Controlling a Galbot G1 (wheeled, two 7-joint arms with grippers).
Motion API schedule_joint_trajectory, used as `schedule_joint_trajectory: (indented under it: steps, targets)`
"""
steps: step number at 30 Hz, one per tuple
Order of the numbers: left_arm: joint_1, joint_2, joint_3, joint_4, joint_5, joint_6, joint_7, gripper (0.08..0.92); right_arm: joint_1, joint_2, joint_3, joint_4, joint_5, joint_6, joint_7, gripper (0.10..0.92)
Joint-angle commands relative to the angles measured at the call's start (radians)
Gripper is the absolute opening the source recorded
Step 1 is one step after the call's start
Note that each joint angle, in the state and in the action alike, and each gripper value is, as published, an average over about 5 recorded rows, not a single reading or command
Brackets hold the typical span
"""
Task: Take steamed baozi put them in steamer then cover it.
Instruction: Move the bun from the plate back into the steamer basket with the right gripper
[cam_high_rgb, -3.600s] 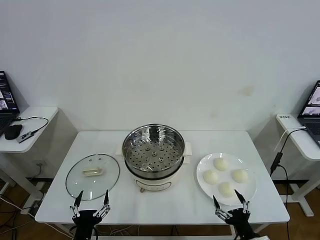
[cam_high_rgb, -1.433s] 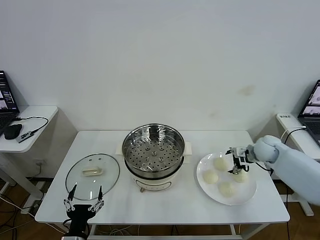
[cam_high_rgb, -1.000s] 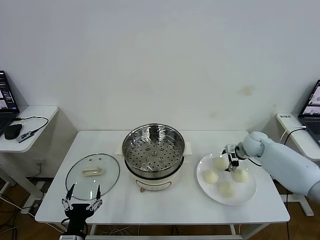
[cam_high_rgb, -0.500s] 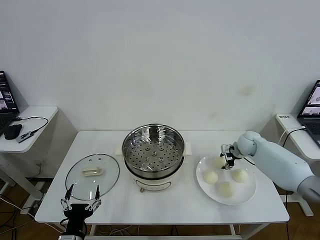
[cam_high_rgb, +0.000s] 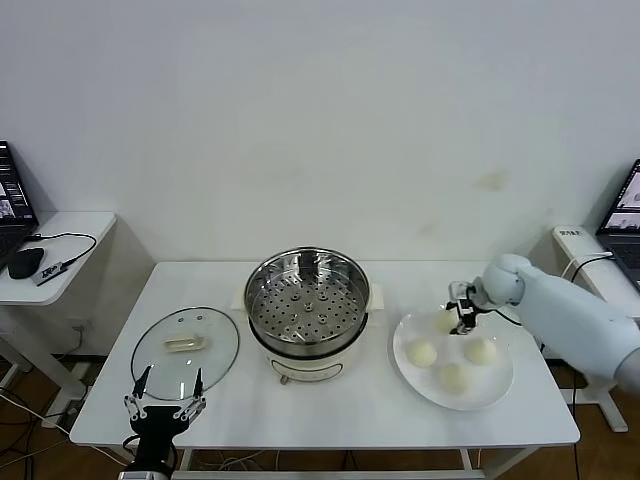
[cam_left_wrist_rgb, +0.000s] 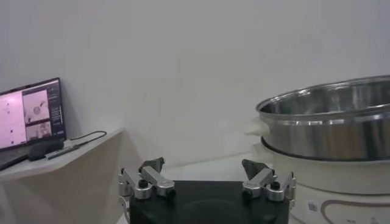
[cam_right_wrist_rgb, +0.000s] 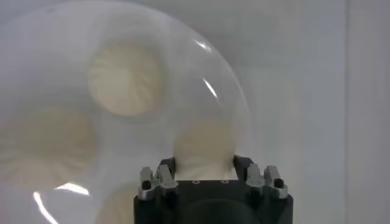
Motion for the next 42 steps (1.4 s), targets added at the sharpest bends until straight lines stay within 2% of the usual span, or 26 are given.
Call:
schedule_joint_trajectory:
  steps: [1,5,10,17,26,36,42]
  targets:
    - [-0.001,0.005,0.002,-0.002,0.000,0.001,0.000,0.823,0.142,-0.151,-0.040,0.173,0.116,-0.005,-0.004,0.607]
    - [-0.004,0.015,0.009,-0.007,-0.004,0.001,0.000,0.823,0.272,-0.181,-0.107,0.221,0.193,-0.007,-0.007,0.611]
    - [-0.012,0.026,0.014,-0.008,-0.014,0.001,0.003,0.823,0.460,-0.129,-0.244,0.245,0.265,-0.007,-0.005,0.611]
    - [-0.020,0.038,0.007,-0.003,-0.027,0.003,0.006,0.823,0.611,0.048,-0.342,0.223,0.341,0.000,0.016,0.611]
    - [-0.026,0.048,-0.019,0.005,-0.049,0.007,0.010,0.823,0.627,0.313,-0.397,0.160,0.348,0.075,0.047,0.611]
    - [-0.020,0.050,-0.049,-0.005,-0.054,0.010,0.014,0.823,0.524,0.531,-0.437,-0.006,0.194,0.309,0.040,0.610]
    - [-0.017,0.043,-0.061,0.002,-0.056,0.009,0.014,0.823,0.438,0.597,-0.447,-0.130,0.012,0.479,0.047,0.611]
